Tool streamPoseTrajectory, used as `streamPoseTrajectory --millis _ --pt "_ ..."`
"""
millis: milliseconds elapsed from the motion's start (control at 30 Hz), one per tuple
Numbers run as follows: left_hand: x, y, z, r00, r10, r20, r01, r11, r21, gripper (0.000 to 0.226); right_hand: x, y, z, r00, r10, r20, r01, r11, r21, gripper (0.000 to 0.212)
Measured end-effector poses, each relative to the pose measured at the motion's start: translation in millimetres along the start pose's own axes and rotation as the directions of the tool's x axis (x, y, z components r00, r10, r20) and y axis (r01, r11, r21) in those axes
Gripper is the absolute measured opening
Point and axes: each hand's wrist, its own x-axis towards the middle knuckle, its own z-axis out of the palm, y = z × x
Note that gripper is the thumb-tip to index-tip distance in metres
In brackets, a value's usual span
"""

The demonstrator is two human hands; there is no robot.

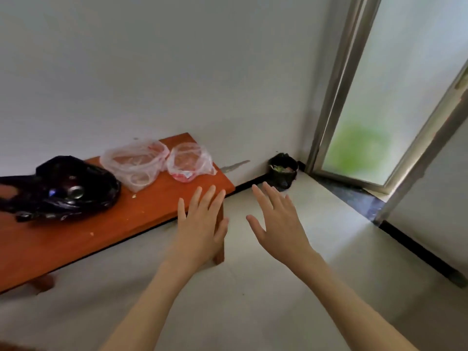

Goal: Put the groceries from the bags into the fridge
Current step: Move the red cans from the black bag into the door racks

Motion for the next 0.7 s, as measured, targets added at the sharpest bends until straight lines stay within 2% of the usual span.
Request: streamPoseTrajectory --millis 100,200,300,533,700 --pt "-27.9 -51.3 7.2 0.99 -0.127 0.059 0.127 0.992 -0.009 0.057 8.7 -41.0 41.5 0.992 -0.056 0.114 0.052 0.998 0.031 0.06" --pt "-44.3 -100.5 11.7 0.969 -0.23 0.095 0.23 0.973 0.011 0.068 27.8 -72.8 77.9 0.968 -0.12 0.221 0.11 0.992 0.055 0.062" --pt "-45.9 -153.3 5.5 0.944 -0.317 0.091 0.318 0.948 0.003 0.058 64.1 -104.7 111.0 0.946 -0.179 0.27 0.166 0.983 0.073 0.062" --pt "-14.2 -287.2 -1.7 0.899 -0.431 0.081 0.429 0.903 0.041 0.059 156.0 -178.7 199.8 0.893 -0.261 0.368 0.213 0.963 0.165 0.06" --pt "20.3 -371.7 -22.4 0.889 -0.45 0.084 0.445 0.893 0.068 0.057 225.0 -229.7 241.5 0.875 -0.287 0.39 0.216 0.952 0.216 0.059"
